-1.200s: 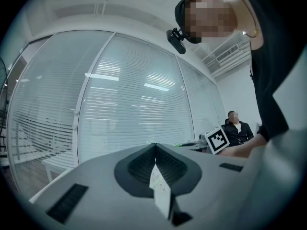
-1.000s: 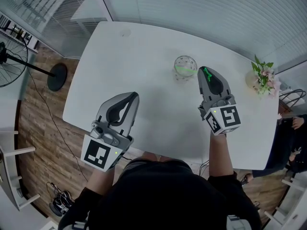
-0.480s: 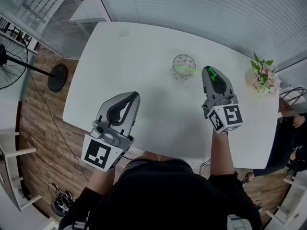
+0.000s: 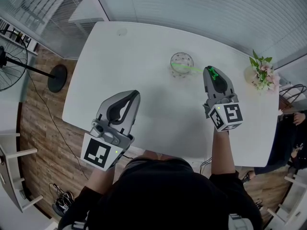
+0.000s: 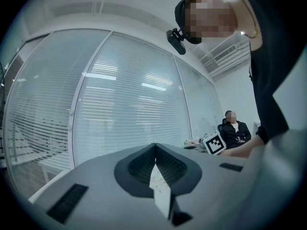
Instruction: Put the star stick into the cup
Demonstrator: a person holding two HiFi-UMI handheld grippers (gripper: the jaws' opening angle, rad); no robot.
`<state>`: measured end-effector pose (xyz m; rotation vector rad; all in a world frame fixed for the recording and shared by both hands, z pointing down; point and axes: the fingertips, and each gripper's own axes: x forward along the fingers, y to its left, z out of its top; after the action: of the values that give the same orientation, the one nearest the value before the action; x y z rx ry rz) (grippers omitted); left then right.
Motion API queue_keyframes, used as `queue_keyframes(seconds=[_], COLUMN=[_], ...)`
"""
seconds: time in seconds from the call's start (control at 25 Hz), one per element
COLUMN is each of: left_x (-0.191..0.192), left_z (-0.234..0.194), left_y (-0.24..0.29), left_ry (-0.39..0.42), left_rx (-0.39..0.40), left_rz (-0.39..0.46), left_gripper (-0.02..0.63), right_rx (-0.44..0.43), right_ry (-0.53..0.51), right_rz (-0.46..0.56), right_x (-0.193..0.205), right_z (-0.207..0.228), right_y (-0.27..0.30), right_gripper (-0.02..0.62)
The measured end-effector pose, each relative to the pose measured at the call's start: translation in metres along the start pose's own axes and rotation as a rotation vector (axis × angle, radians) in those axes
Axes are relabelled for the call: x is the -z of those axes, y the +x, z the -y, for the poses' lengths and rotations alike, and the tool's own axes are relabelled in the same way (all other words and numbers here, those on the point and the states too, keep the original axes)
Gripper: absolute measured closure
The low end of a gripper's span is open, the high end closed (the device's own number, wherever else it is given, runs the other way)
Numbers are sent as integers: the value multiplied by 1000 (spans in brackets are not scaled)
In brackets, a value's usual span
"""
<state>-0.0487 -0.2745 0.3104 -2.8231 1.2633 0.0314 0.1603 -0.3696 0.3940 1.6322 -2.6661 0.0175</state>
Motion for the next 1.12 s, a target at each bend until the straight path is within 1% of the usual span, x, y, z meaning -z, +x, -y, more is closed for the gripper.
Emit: queue_keyframes(seconds=[0.64,1.12], left_x=[1,0], left_z=[7,9], left_y=[1,2], left_ry=[1,0], left_rx=[-2,-12], left_rz=[-3,-8], left_gripper=[592,592], right_rx=[19,16], right_ry=[2,11], right_rz=[-18,-23], right_x=[11,14], right_z=[10,13], right_y=[-5,-5], right_gripper=[549,541])
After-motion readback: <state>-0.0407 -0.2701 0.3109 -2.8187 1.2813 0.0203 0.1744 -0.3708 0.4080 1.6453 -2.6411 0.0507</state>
